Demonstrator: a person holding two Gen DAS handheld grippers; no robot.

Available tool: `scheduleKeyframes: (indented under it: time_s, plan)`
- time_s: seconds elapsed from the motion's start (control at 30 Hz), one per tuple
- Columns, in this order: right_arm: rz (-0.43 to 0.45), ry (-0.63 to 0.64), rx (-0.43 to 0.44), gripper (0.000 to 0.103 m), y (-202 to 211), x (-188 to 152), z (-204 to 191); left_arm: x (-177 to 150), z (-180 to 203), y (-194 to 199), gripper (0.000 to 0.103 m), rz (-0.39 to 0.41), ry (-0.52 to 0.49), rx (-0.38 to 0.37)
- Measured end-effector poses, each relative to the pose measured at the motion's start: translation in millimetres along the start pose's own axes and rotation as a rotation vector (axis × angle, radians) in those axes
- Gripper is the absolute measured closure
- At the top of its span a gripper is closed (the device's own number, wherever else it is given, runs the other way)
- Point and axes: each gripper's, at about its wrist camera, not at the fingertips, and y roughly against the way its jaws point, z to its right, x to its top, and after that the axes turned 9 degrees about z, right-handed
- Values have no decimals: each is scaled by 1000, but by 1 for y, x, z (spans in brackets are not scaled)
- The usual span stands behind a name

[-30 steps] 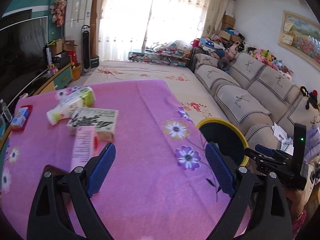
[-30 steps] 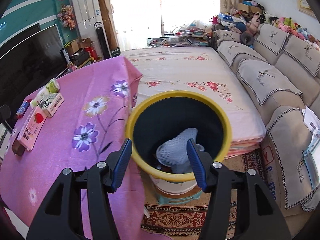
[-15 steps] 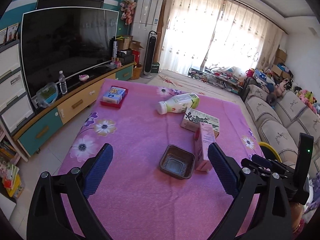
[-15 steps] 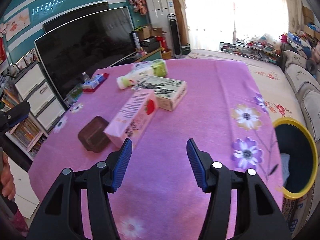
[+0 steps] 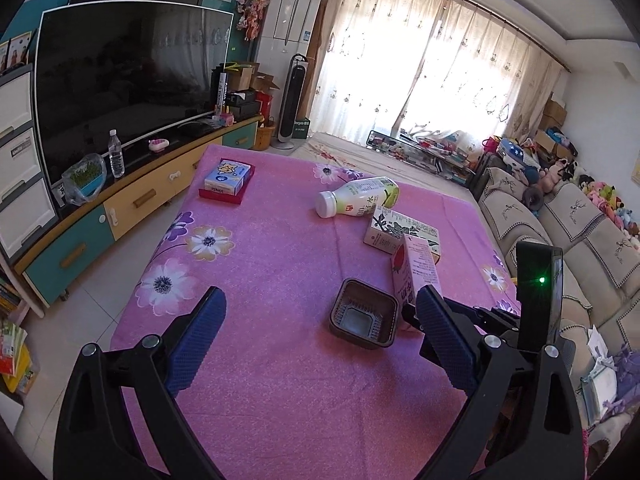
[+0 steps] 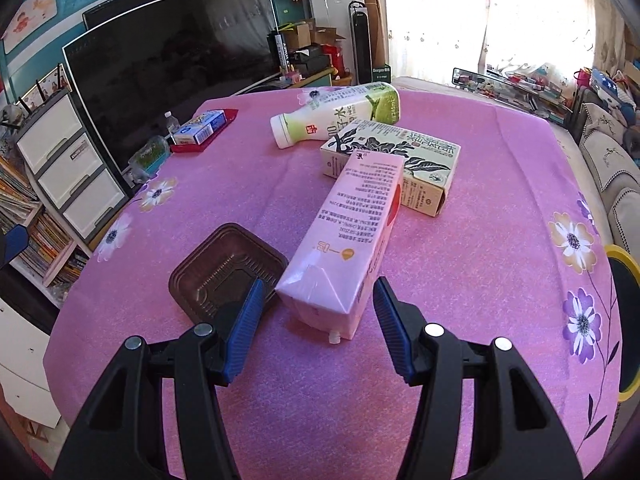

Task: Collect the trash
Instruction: 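Grasp the pink strawberry-print carton with the right gripper, then carry the pink carton over the bin and open the right gripper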

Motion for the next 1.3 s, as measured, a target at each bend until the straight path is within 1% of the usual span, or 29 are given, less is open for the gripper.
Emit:
scheduleKeyframes:
  time_s: [0.13,0.27,0.3,0.37,0.4,0.43,0.47,0.5,0.63,0.87,1.03,1.13,1.3]
  plan:
    - [10,-21,-40,50,1,0,14,-2,2,-5,9,-6,6,-6]
    - [4,-16,-39,52,-3,1,15,-3,4,-8,9,-13,9,-10]
    - [0,-12,-35,54,-6,1,13,-4,6,-9,9,-16,8,-11]
    - [-13,-12,-34,62,-12,0,12,-5,8,-10,9,-20,3,-14]
    - [-13,-21,-30,63,-14,0,13,-7,10,-8,9,-21,0,-15]
    - [-4,-26,-26,67,-12,-1,15,-7,11,-9,9,-23,-2,-17]
    - [1,-33,-16,67,-10,-1,17,-8,12,-9,9,-25,-4,-18]
    - [6,-44,-3,67,-7,-1,20,-9,12,-10,9,-26,-6,-18]
    - [30,-54,2,67,11,1,30,-10,13,-15,9,-35,0,-21]
    - [99,-86,1,67,58,-1,54,-15,19,-16,9,-40,-10,-25]
    - [139,-146,-60,67,88,-8,93,-17,26,-18,9,-45,-27,-27]
    - [166,-200,-136,67,105,-13,127,-18,31,-19,9,-49,-35,-30]
    - [194,-325,-262,67,128,-28,197,-20,40,-22,9,-57,-47,-33]
